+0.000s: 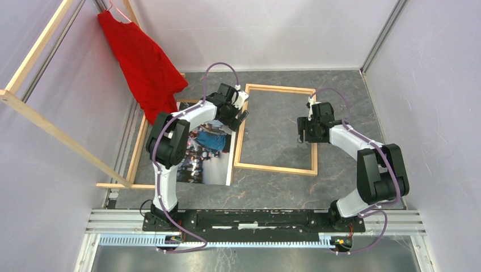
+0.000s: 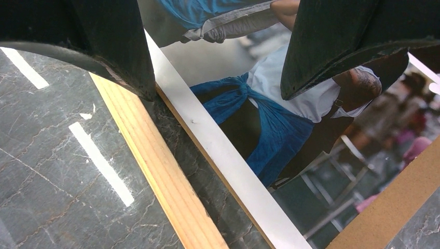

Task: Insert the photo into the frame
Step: Place the photo frame item in the photo frame.

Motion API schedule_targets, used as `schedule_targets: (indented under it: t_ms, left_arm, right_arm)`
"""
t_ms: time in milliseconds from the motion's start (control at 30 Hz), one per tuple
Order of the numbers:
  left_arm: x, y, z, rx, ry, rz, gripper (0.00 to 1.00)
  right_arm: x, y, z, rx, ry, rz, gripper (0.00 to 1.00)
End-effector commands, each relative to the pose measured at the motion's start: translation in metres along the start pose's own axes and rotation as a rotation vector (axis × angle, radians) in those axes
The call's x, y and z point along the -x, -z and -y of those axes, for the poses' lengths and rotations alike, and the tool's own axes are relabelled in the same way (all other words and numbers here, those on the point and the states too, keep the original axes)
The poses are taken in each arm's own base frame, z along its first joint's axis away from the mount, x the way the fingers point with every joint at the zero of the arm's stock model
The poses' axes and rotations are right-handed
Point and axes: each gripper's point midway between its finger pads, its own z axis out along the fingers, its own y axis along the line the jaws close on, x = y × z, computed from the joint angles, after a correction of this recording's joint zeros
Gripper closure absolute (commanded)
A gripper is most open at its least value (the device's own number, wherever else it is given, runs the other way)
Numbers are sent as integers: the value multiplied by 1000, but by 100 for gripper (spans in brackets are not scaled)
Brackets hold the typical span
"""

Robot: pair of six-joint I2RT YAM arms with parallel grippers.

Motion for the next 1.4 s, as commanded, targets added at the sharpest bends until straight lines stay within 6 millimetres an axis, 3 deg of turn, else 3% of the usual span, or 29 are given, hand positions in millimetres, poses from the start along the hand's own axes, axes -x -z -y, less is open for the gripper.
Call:
schedule_targets:
  t_ms: [0,267,500,633,767,1033,1233,1367]
  left_arm:
    - [6,-2,14,-29,-14,23,4]
    - [9,-1,15,-27,-19,30,4]
    - [11,1,16,-24,-24,33,4]
    - [10,2,15,-20,-26,33,4]
    - [10,1,15,-22,-27,32,4]
    - [9,0,16,-22,-27,29,4]
    - [10,0,15,-18,-29,30,4]
    - [8,0,15,-19,-31,25,4]
  right_arm:
    - [-35,-10,-31,144,-23,-86,28]
    - [-41,1,-27,68,61,-52,33]
    - [-52,-2,-24,50,71,-78,39]
    - [-59,-6,-20,31,74,-102,50]
    - [-63,-8,-12,-12,83,-111,53]
    - [-56,-2,-15,-53,134,-75,65]
    - [-63,-7,-16,-63,150,-106,84]
    - [-66,-8,-11,-109,166,-117,87]
